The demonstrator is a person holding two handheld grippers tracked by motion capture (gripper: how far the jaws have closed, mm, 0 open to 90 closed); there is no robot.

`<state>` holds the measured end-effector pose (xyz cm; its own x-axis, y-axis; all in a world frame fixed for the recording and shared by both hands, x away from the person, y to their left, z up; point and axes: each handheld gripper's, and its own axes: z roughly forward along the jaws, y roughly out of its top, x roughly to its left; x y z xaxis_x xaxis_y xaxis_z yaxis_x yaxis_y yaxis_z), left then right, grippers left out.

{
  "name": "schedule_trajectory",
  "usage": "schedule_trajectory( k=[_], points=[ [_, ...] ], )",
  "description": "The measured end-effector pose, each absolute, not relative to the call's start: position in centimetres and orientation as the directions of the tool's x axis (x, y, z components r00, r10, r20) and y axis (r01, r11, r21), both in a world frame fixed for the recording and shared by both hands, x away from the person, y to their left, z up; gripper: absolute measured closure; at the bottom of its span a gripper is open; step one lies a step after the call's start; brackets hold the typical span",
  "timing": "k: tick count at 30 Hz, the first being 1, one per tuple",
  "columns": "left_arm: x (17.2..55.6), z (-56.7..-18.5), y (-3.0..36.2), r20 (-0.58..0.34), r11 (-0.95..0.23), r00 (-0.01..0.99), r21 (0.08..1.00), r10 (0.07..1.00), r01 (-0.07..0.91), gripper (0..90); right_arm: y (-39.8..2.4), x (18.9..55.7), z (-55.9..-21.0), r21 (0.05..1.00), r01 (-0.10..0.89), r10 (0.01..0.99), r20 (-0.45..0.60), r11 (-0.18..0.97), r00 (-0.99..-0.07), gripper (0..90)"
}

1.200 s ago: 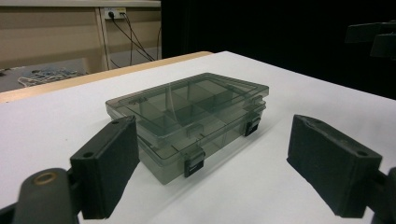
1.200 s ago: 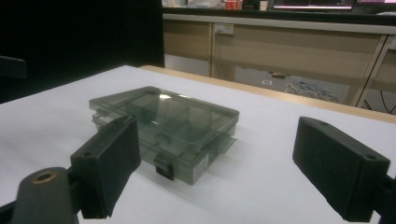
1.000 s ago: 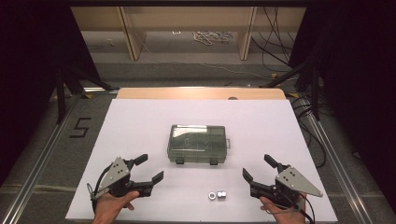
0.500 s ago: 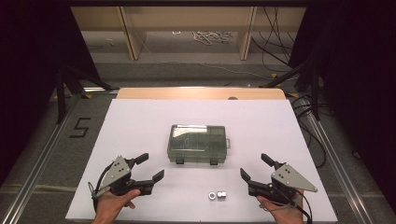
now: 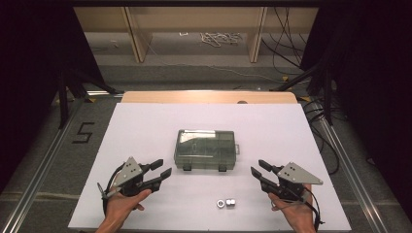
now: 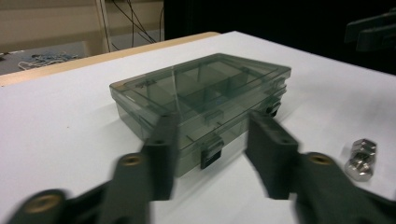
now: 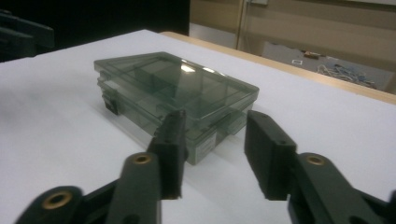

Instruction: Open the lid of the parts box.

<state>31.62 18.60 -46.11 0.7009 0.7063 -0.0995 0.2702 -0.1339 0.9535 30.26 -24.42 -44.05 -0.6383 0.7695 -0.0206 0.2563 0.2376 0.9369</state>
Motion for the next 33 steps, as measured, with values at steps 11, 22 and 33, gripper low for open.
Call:
schedule_trajectory(
  k=[11,22,33],
  points=[
    [34.3,-47.9,18.9,-0.09,-0.207,0.683,0.917,0.724,0.34,89.9,-24.2,32.5,-45.1,0.91,0.275,0.739,-0.049,0.311,-0.672,90.0],
    [35.8,-49.1,18.2,-0.071,-0.264,0.691,0.892,0.72,0.367,89.9,-22.6,34.9,-46.7,0.859,0.301,0.707,-0.095,0.414,-0.701,90.0],
    [36.3,-49.5,17.5,-0.074,-0.29,0.71,0.879,0.701,0.378,89.9,-21.8,36.1,-47.9,0.834,0.331,0.693,-0.082,0.441,-0.716,90.0]
  ],
)
